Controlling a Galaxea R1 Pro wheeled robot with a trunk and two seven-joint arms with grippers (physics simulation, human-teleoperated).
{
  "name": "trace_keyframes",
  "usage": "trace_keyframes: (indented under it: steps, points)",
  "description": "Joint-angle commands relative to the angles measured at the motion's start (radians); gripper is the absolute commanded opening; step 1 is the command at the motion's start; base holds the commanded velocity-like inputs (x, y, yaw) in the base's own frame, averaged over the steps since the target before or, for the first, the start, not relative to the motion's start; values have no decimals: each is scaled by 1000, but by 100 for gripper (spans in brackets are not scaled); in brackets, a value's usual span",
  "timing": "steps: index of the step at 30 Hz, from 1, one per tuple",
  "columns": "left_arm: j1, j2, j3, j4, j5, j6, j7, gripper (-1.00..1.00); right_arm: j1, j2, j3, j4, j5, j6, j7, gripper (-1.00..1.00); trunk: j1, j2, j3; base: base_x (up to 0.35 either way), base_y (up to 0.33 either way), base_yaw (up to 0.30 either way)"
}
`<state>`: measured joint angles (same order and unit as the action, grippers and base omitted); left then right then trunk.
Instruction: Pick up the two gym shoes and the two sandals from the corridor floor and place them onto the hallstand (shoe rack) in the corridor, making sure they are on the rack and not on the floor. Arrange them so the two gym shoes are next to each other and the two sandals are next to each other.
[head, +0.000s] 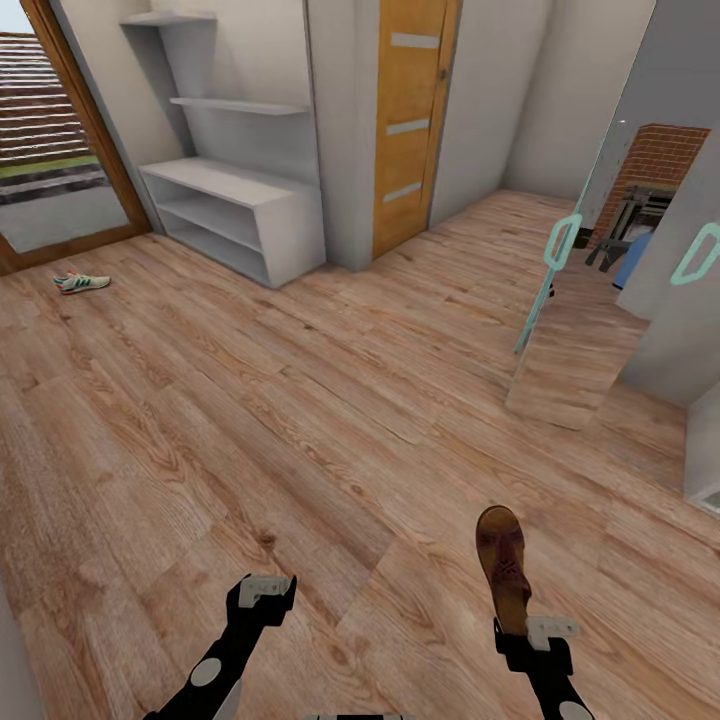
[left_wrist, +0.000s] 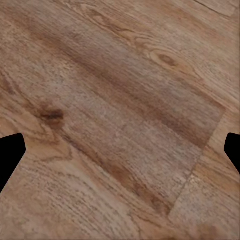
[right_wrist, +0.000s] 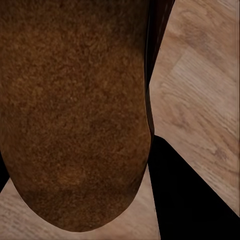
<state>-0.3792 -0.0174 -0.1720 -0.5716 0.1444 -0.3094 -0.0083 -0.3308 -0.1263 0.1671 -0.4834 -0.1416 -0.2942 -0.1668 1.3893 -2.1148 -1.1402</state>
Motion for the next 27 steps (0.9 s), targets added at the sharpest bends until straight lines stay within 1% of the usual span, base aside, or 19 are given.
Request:
trace_keyframes:
  steps: [1, 4, 11, 27]
  points:
    - [0, 1, -4, 1, 11, -4, -1, 100, -1, -1, 9, 0, -13, -3, -7, -100, 0, 0, -1, 0, 0, 0]
    - [-1, 1, -3, 1, 11, -3, -1, 100, -1, -3, 8, 0, -13, -4, -9, -100, 0, 0, -1, 0, 0, 0]
    - [-1, 1, 1, 1, 11, -3, -1, 100, -1, -4, 8, 2, -13, -4, -11, -100, -27, 49, 22, 0, 0, 0]
    - [0, 1, -3, 1, 11, -6, -6, 100, -1, -3, 9, 4, -12, -5, -11, -100, -27, 49, 44, 0, 0, 0]
